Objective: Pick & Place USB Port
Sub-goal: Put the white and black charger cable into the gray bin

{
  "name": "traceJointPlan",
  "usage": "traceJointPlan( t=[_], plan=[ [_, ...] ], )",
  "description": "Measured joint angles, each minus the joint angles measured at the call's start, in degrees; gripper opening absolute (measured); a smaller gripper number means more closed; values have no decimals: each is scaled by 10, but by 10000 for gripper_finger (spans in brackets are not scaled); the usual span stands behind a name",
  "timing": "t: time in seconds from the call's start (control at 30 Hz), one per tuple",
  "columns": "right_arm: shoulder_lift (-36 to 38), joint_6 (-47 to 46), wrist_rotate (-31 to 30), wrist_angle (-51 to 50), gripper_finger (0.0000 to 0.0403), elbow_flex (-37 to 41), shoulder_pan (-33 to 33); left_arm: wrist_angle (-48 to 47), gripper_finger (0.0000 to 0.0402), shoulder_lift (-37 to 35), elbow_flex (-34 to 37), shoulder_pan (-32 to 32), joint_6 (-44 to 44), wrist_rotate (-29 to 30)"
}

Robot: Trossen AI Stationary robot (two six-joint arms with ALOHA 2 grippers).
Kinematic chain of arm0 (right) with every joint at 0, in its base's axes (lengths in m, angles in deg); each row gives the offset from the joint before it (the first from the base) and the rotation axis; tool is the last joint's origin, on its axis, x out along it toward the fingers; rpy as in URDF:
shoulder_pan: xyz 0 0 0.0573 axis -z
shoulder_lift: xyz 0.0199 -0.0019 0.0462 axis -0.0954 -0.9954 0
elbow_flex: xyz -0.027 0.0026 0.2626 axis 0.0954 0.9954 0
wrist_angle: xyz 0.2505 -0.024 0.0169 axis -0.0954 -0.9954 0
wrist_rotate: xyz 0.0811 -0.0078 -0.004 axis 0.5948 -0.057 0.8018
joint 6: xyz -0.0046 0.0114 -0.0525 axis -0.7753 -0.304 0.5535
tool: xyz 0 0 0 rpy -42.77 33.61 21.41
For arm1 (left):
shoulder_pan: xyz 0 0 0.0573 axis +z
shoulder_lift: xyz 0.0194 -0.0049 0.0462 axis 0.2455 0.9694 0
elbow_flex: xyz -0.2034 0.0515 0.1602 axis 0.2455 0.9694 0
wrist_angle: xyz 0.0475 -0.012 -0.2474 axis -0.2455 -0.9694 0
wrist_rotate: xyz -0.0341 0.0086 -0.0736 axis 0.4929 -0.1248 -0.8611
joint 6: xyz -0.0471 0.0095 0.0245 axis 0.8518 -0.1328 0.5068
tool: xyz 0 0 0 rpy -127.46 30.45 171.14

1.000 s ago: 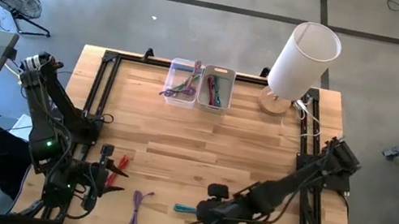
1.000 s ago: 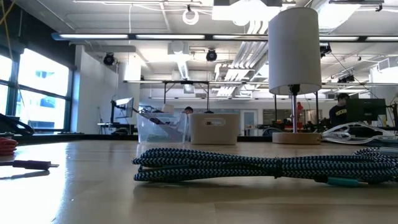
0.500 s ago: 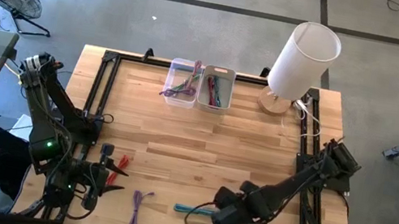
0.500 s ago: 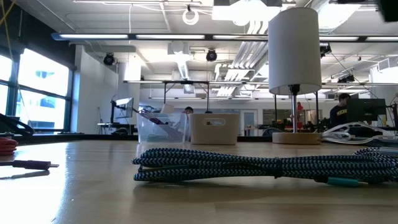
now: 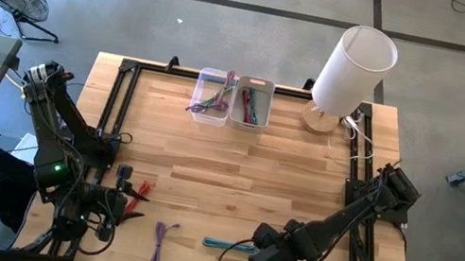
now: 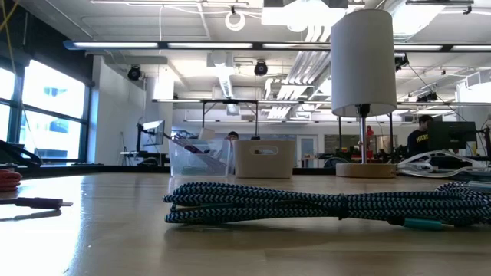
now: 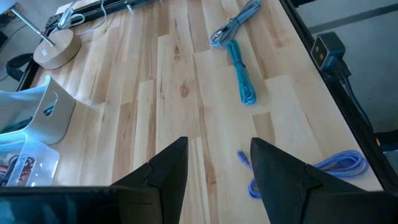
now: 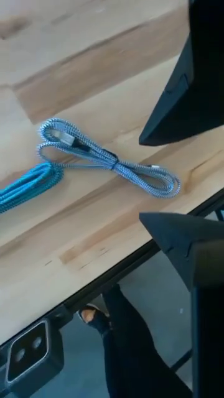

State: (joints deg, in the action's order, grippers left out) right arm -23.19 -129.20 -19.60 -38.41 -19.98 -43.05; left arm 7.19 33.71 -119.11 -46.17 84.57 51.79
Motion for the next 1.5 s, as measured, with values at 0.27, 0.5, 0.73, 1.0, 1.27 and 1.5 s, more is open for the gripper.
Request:
traceJointPlan(
  t=[0.27, 0.5, 0.73, 1.0, 1.27, 1.5],
  plan=[
    [-1, -29, 92, 119, 224, 120, -1, 0, 169, 0, 0, 0, 0, 0],
    [-1, -74, 104, 324, 226, 247, -1, 0, 169, 0, 0, 0, 0, -1],
    [4, -108, 115, 367, 226, 313, 1, -2, 169, 0, 0, 0, 0, 0],
    [3, -75, 79, 343, 214, 315, 0, -3, 169, 0, 0, 0, 0, 4],
    [2, -16, 74, 316, 28, 316, 7, -2, 169, 0, 0, 0, 0, 5],
    [1, 16, 67, 343, 8, 308, 20, -2, 169, 0, 0, 0, 0, 5]
  ],
)
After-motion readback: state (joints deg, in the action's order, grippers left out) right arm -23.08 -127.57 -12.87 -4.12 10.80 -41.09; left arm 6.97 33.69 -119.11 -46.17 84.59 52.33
